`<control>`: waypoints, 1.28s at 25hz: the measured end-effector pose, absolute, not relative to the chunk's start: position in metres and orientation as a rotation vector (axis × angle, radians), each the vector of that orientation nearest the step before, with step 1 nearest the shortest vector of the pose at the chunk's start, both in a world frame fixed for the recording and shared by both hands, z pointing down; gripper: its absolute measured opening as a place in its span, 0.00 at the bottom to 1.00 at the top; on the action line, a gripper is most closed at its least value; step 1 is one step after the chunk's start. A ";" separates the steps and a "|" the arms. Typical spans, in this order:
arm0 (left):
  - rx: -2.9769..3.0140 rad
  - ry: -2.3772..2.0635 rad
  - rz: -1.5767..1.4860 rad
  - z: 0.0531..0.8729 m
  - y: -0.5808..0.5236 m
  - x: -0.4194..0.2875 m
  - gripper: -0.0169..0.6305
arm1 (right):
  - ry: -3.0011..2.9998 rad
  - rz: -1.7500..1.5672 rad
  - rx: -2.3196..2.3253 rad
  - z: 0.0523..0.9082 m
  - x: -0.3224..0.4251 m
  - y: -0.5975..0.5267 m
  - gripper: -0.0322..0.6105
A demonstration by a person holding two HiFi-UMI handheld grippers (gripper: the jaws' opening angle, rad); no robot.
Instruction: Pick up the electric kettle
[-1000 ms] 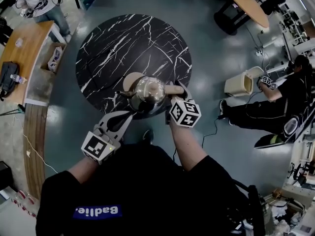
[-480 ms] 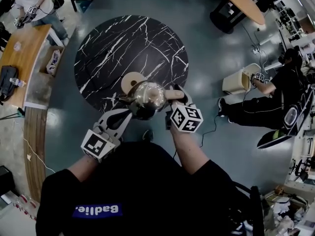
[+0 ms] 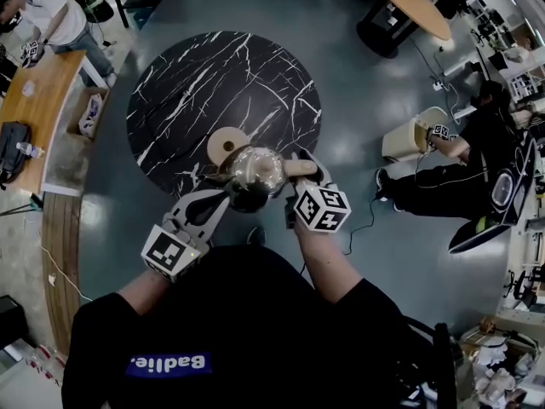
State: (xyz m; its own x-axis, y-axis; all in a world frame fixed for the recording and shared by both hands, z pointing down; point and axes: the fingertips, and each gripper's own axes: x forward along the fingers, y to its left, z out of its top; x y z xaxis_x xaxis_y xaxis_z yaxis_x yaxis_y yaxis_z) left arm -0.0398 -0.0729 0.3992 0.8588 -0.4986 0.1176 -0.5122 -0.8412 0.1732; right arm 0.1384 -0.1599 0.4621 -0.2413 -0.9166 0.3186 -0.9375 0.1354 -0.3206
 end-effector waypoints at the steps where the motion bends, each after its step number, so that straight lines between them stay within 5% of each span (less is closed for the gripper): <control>1: 2.840 -0.779 0.106 0.399 -0.073 -0.040 0.04 | -2.333 0.715 1.907 0.462 0.138 -0.160 0.17; 32: 2.824 -0.798 0.097 0.391 -0.064 -0.043 0.04 | -2.349 0.718 1.876 0.458 0.134 -0.148 0.17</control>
State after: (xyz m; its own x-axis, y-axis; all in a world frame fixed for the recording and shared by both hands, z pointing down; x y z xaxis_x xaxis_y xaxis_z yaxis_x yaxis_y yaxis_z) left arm -0.0430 -0.0640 0.3915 0.8518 -0.5103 0.1181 -0.5238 -0.8330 0.1783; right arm 0.1338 -0.1480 0.4576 -0.2621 -0.9103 0.3205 -0.9340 0.1556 -0.3217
